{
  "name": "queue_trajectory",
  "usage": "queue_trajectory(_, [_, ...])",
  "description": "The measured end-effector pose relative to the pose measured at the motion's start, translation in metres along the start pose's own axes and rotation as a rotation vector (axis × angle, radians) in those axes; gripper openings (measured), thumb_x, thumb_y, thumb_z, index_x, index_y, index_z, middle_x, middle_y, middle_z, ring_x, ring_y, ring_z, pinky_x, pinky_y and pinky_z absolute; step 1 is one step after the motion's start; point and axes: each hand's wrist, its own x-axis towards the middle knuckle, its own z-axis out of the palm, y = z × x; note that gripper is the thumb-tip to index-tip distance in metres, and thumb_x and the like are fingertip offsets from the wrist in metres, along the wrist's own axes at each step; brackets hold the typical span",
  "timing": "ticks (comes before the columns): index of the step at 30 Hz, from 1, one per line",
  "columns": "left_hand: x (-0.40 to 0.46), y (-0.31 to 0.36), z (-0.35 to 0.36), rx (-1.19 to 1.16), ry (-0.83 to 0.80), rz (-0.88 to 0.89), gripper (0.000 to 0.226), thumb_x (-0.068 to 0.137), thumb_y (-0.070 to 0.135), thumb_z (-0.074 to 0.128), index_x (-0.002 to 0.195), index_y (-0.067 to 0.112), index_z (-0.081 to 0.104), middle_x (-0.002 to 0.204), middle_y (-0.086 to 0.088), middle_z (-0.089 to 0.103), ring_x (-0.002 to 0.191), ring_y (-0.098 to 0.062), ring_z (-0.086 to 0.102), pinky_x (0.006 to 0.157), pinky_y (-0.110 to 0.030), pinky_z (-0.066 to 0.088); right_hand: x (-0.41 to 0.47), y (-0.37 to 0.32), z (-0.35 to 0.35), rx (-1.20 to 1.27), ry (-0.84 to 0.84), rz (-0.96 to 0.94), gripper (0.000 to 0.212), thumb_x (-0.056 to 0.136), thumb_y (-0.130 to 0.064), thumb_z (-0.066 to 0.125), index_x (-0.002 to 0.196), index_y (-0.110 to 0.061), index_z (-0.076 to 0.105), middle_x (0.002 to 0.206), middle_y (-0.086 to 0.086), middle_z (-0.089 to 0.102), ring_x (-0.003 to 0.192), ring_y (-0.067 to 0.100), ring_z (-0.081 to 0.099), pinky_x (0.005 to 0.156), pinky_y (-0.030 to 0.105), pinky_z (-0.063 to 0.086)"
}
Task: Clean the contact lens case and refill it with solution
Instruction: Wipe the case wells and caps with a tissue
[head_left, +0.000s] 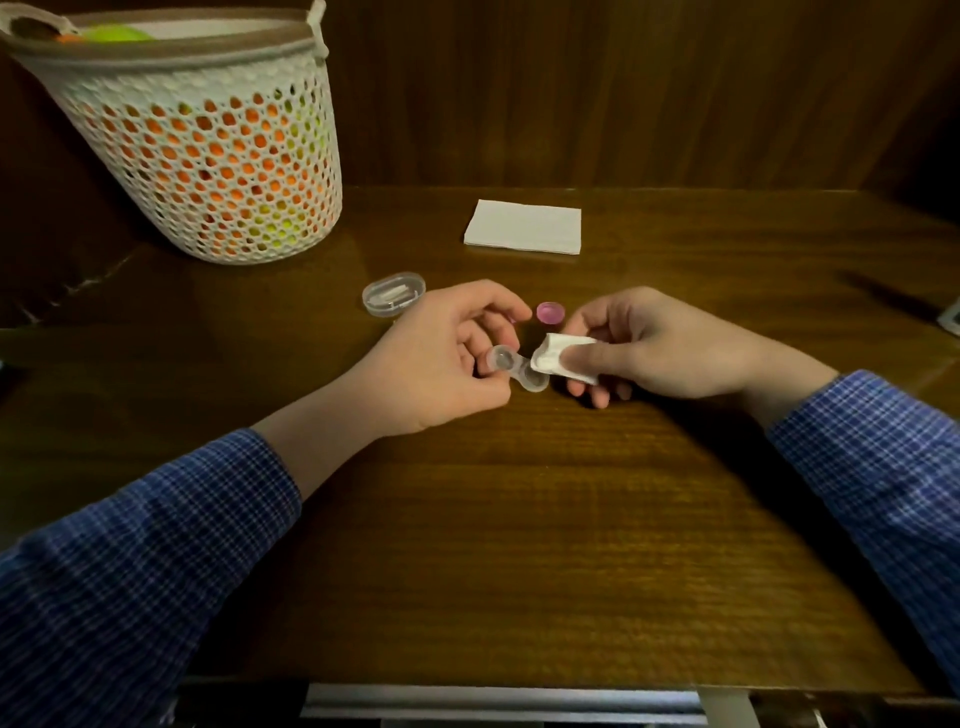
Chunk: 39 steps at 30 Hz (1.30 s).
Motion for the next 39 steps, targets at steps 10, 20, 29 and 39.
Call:
queue_trajectory(10, [0.002, -0.002, -0.001, -0.024, -0.015, -0.003, 0.054, 0.080, -0.008, 0.078, 0.123, 0.023, 0.066, 0.098, 0.007, 0.070, 0.072, -0.013, 0.068, 0.063, -0.023, 0.057, 0.000, -0.002, 0.006, -0.095, 0.033, 0.043, 0.028, 0.104, -0.024, 0.055, 0.099, 0.000, 0.068, 0.075, 0.010, 0.070, 0.057, 0.011, 0.058, 0.053, 0.019, 0.046])
queue_trajectory(20, [0.002, -0.002, -0.001, -0.022, -0.011, 0.002, 0.053, 0.080, -0.007, 0.079, 0.124, 0.021, 0.066, 0.100, 0.006, 0.071, 0.079, -0.018, 0.072, 0.070, -0.031, 0.062, 0.004, -0.003, 0.023, -0.241, 0.213, -0.032, 0.013, 0.089, -0.032, 0.076, 0.085, -0.020, 0.075, 0.076, 0.000, 0.074, 0.069, -0.007, 0.065, 0.060, 0.003, 0.044])
queue_trajectory(29, [0.001, -0.002, 0.000, -0.046, 0.000, 0.031, 0.050, 0.080, -0.005, 0.080, 0.123, 0.017, 0.068, 0.100, 0.005, 0.072, 0.084, -0.019, 0.073, 0.075, -0.032, 0.064, 0.003, -0.007, 0.017, -0.063, 0.182, 0.028, 0.007, 0.083, -0.021, 0.083, 0.087, -0.017, 0.077, 0.081, -0.004, 0.077, 0.067, 0.001, 0.069, 0.059, 0.015, 0.054])
queue_trajectory(39, [0.001, -0.002, 0.000, -0.068, 0.015, 0.054, 0.047, 0.081, -0.005, 0.081, 0.122, 0.015, 0.068, 0.100, 0.005, 0.074, 0.087, -0.015, 0.074, 0.076, -0.027, 0.063, 0.012, -0.016, 0.023, -0.086, 0.208, 0.253, 0.016, 0.081, -0.028, 0.086, 0.081, -0.017, 0.075, 0.059, -0.014, 0.071, 0.049, -0.001, 0.061, 0.046, 0.014, 0.045])
